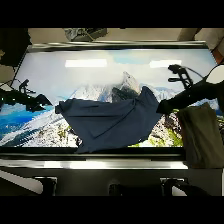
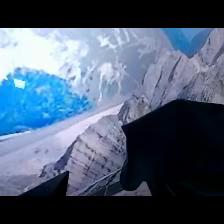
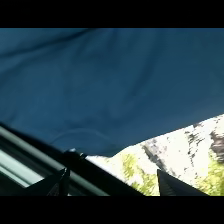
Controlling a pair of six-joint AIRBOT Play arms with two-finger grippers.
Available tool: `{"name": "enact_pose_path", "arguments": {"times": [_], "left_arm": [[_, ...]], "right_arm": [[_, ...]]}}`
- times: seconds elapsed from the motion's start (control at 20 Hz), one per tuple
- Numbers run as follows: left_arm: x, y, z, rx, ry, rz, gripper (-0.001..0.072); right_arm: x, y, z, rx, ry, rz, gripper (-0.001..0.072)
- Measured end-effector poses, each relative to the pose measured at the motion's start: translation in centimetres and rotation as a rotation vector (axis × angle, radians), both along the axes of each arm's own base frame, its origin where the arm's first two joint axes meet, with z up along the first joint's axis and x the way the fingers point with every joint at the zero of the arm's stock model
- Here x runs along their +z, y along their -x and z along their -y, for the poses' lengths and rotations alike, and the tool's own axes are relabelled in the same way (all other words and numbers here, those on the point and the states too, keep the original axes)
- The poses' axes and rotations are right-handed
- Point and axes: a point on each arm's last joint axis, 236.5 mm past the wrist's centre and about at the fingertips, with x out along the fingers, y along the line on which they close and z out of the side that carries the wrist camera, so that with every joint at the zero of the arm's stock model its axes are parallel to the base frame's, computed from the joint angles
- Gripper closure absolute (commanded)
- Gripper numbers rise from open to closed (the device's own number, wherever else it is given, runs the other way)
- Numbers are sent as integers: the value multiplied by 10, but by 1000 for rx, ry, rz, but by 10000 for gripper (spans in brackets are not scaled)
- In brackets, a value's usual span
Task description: Fold the shirts.
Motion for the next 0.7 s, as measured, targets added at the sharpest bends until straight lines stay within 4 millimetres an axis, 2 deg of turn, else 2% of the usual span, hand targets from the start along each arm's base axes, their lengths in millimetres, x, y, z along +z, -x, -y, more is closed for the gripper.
{"name": "enact_pose_path", "arguments": {"times": [0.15,0.2,0.25,0.35,0.4,0.45,0.7], "left_arm": [[-18,-1,14,-4,62,-21,138],[-21,-2,19,-7,80,-20,284],[-25,-3,24,-16,92,-23,377],[-29,-3,31,-26,107,-29,460],[-31,-4,34,-27,112,-27,655],[-33,-4,34,-29,106,-27,676],[-27,-4,40,-56,118,-13,678]], "right_arm": [[-13,20,-17,62,-1,-64,82],[-18,26,-22,72,-1,-82,81],[-24,31,-26,82,-2,-103,80],[-39,41,-31,81,-4,-150,62],[-48,49,-34,76,-10,-183,20],[-57,57,-36,73,-19,-215,8],[-107,99,-68,-5,-163,-341,4]]}}
